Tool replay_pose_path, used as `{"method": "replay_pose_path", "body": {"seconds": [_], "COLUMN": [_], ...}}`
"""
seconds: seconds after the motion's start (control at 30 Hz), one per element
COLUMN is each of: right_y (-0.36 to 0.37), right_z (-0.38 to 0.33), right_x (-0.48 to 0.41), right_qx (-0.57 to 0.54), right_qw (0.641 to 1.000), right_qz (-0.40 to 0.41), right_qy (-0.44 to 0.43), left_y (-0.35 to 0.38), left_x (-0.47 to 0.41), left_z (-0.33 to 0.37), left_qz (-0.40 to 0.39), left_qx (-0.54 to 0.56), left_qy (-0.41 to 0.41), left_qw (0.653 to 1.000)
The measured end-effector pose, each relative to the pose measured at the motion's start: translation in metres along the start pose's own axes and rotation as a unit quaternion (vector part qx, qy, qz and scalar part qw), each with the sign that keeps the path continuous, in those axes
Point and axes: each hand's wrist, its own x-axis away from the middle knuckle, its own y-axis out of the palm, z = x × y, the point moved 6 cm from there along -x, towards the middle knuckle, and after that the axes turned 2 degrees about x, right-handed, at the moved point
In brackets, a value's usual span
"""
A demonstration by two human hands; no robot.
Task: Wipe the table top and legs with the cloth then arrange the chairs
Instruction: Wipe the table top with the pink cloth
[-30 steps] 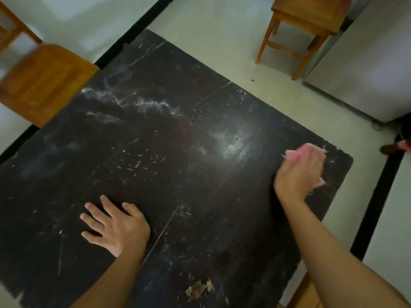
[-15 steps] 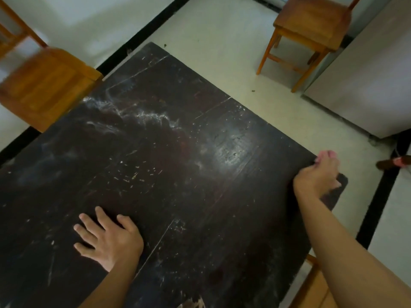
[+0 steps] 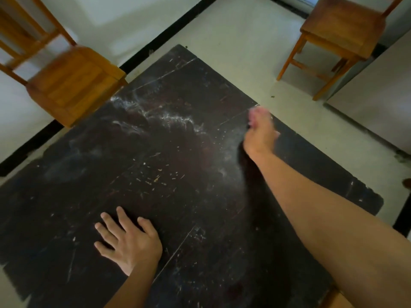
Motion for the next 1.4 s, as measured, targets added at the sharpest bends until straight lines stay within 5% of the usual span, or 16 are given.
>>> {"method": "replay_pose_path", "body": {"seconds": [0.07,0.1,0.2,0.3,0.37,0.43,0.5,0.6,0.73,0.8,0.87,0.93,1.07,1.2,1.27,1.4], "right_y": [0.042,0.045,-0.006,-0.03,0.01,0.06,0.065,0.013,-0.011,0.039,0.093,0.101,0.006,0.015,0.06,0.116], "right_z": [-0.044,-0.051,-0.027,0.005,-0.029,-0.07,-0.092,-0.047,0.003,-0.038,-0.087,-0.108,-0.026,0.004,-0.044,-0.114], "right_x": [0.0,-0.005,-0.037,-0.036,-0.019,0.009,0.027,0.019,0.053,0.069,0.08,0.077,0.076,0.13,0.133,0.116], "right_qx": [-0.1,-0.131,-0.075,0.071,0.099,0.058,-0.004,-0.02,0.089,0.053,-0.002,-0.043,-0.028,0.093,0.062,0.008], "right_qw": [0.969,0.959,0.996,0.984,0.994,0.977,0.96,0.996,0.986,0.993,0.962,0.938,0.998,0.99,0.988,0.954], "right_qz": [-0.217,-0.246,-0.039,0.129,0.041,-0.154,-0.206,-0.03,0.137,0.056,-0.173,-0.261,0.023,0.096,0.062,-0.215], "right_qy": [-0.062,-0.045,0.024,0.102,0.002,-0.136,-0.191,-0.083,0.014,-0.088,-0.212,-0.225,-0.055,-0.036,-0.13,-0.209], "left_y": [0.0,0.0,0.0,0.001,0.001,0.002,0.002,0.004,0.006,0.005,0.004,0.004,0.003,0.004,0.004,0.006], "left_x": [0.001,0.0,-0.001,-0.001,-0.002,-0.002,-0.002,-0.003,-0.004,-0.005,-0.004,-0.004,-0.004,-0.004,-0.005,-0.004], "left_z": [0.0,0.0,0.0,-0.001,-0.001,-0.001,-0.002,-0.003,-0.004,-0.004,-0.002,-0.002,-0.002,-0.002,-0.003,-0.005], "left_qz": [0.003,0.005,0.006,0.004,0.006,0.005,0.004,0.002,-0.003,-0.003,-0.006,-0.008,-0.004,-0.019,-0.017,-0.018], "left_qx": [-0.005,-0.008,-0.011,-0.017,-0.015,-0.011,-0.014,-0.012,-0.018,-0.016,-0.018,-0.011,-0.007,-0.01,-0.014,-0.007], "left_qy": [0.007,0.011,0.016,0.014,0.021,0.024,0.025,0.031,0.034,0.036,0.036,0.042,0.048,0.048,0.049,0.056], "left_qw": [1.0,1.0,1.0,1.0,1.0,1.0,1.0,0.999,0.999,0.999,0.999,0.999,0.999,0.999,0.999,0.998]}}
